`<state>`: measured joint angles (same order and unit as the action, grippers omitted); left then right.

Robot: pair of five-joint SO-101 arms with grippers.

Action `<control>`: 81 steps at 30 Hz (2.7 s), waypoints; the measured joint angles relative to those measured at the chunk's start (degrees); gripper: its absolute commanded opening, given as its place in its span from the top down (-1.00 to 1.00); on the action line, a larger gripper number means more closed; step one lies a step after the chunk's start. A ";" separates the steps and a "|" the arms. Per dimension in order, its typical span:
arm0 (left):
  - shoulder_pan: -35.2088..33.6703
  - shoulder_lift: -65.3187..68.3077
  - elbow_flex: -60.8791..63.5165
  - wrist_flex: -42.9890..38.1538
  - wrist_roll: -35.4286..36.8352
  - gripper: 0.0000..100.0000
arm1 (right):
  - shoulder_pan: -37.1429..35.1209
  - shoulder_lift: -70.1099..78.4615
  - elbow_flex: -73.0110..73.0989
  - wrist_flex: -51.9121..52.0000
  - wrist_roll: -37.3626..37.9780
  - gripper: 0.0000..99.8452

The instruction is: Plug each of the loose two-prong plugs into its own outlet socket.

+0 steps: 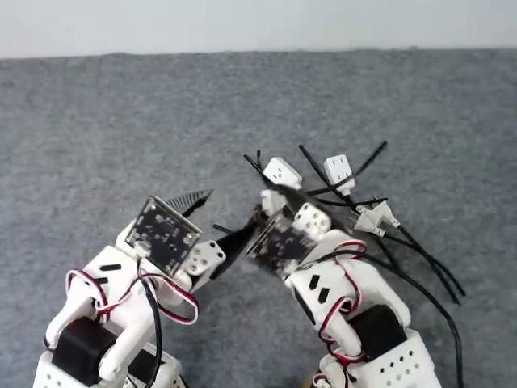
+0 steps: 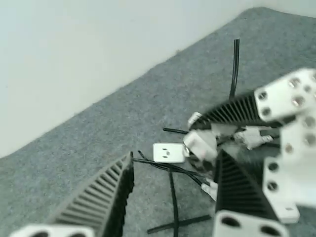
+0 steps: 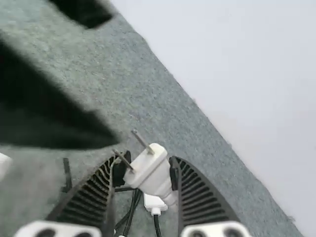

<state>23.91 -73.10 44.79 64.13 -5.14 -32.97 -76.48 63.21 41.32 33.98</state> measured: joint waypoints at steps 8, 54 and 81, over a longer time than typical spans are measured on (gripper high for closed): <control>-1.23 0.00 3.52 -3.52 0.00 0.46 | -1.67 0.00 0.00 1.49 0.79 0.98; -1.14 4.40 14.86 -20.48 0.26 0.46 | -1.41 -15.03 0.26 10.02 0.79 0.98; -6.95 17.23 13.27 -23.82 -0.26 0.46 | -1.32 -18.29 0.00 10.02 0.79 0.98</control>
<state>16.97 -55.87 58.07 40.31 -5.41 -34.29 -94.77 63.21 51.34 34.77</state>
